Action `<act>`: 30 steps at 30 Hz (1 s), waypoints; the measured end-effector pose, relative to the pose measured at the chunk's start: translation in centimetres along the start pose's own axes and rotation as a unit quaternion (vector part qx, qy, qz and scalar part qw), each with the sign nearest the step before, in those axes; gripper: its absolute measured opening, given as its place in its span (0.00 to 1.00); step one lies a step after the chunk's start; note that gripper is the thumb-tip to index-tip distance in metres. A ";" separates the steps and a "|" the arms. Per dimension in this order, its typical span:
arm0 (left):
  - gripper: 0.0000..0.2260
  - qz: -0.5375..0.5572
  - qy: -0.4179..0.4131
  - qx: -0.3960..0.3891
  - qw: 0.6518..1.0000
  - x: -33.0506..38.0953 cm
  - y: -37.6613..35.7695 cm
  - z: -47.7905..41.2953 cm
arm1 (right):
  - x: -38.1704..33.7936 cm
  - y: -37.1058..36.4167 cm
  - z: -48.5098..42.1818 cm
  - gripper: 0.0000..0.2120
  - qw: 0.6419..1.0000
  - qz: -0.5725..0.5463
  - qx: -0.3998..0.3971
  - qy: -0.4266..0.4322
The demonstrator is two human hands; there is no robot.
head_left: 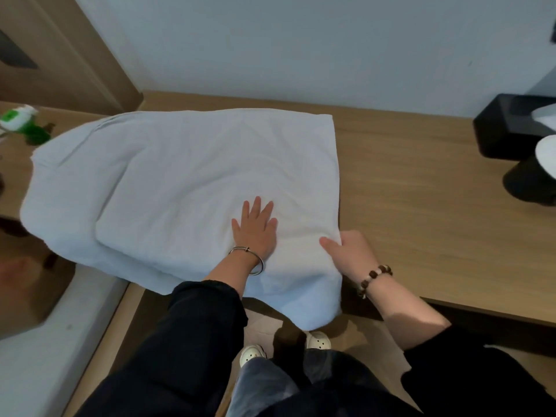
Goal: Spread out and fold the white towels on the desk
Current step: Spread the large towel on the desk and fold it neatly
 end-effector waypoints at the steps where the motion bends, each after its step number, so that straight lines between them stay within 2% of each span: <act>1: 0.21 -0.001 -0.002 0.001 1.000 0.2 0.0 0.0 | 0.6 -0.4 0.1 0.13 0.999 -0.041 -0.022 -0.003; 3: 0.22 0.001 0.000 -0.002 1.000 0.3 0.1 0.0 | 1.8 -2.9 1.0 0.08 0.971 -0.173 -0.155 -0.048; 4: 0.22 0.002 0.001 -0.004 1.000 0.3 0.2 0.0 | 2.3 -4.0 1.6 0.07 0.953 -0.199 -0.219 -0.069; 5: 0.22 0.000 0.001 -0.006 1.000 0.2 0.2 0.0 | 2.7 -4.7 1.9 0.09 0.946 -0.175 -0.262 -0.071; 6: 0.22 -0.006 -0.003 -0.008 1.000 0.2 0.2 0.0 | 3.2 -4.7 2.0 0.11 0.955 -0.118 -0.267 -0.059; 9: 0.23 -0.012 -0.013 -0.010 1.000 0.2 0.0 0.1 | 4.1 -2.4 1.6 0.03 0.989 0.061 -0.133 -0.036; 10: 0.24 -0.015 -0.012 -0.012 1.000 0.1 -0.1 0.0 | 4.4 -1.7 1.6 0.07 0.987 0.117 -0.102 -0.043; 12: 0.26 -0.036 -0.016 -0.018 0.999 0.0 -0.4 -0.1 | 4.3 -1.0 1.9 0.13 0.965 0.241 -0.087 -0.047; 14: 0.29 -0.061 -0.024 -0.030 0.997 0.1 -0.8 -0.2 | 2.4 -0.1 1.3 0.14 0.939 0.342 -0.007 0.002; 15: 0.31 -0.076 -0.027 -0.034 0.996 0.1 -1.1 -0.3 | 0.8 0.6 0.8 0.13 0.929 0.363 0.062 0.042; 17: 0.31 -0.113 -0.036 -0.030 0.992 0.1 -1.6 -0.3 | -2.4 0.8 -0.2 0.11 0.928 0.314 0.154 0.132; 18: 0.30 -0.128 -0.042 -0.022 0.991 0.1 -1.7 -0.3 | -3.5 -0.1 -0.9 0.15 0.930 0.292 0.145 0.171; 19: 0.30 -0.140 -0.049 -0.013 0.989 0.0 -1.6 -0.3 | -4.1 -1.5 -1.7 0.20 0.925 0.306 0.097 0.206; 21: 0.28 -0.169 -0.073 0.007 0.983 -0.2 -1.1 -0.1 | -3.0 -3.9 -3.1 0.25 0.888 0.399 0.002 0.229; 22: 0.27 -0.184 -0.091 0.015 0.979 -0.2 -0.8 0.0 | -1.8 -3.7 -3.9 0.26 0.871 0.442 -0.009 0.216; 24: 0.24 -0.187 -0.120 0.029 0.974 -0.5 0.3 -0.3 | 0.0 -1.5 -5.4 0.27 0.870 0.471 0.025 0.143; 26: 0.22 -0.166 -0.108 0.066 0.978 -1.2 2.0 -1.1 | -0.4 -0.5 -6.4 0.29 0.877 0.468 0.064 0.092; 28: 0.20 -0.167 -0.068 0.114 0.977 -2.3 4.0 -2.6 | -3.7 -2.0 -7.0 0.29 0.868 0.464 0.097 0.146; 30: 0.21 -0.178 -0.024 0.126 0.976 -3.8 5.2 -4.3 | -6.4 -4.9 -7.5 0.28 0.863 0.448 0.062 0.228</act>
Point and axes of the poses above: each hand's wrist, its own z-axis away from the middle knuckle, its own y-axis out of the back of the hand, x = y × z, the point moved 8 cm from there along -z, towards the middle knuckle, and after that the axes turned 1 degree about -y, right-handed, at the moved point
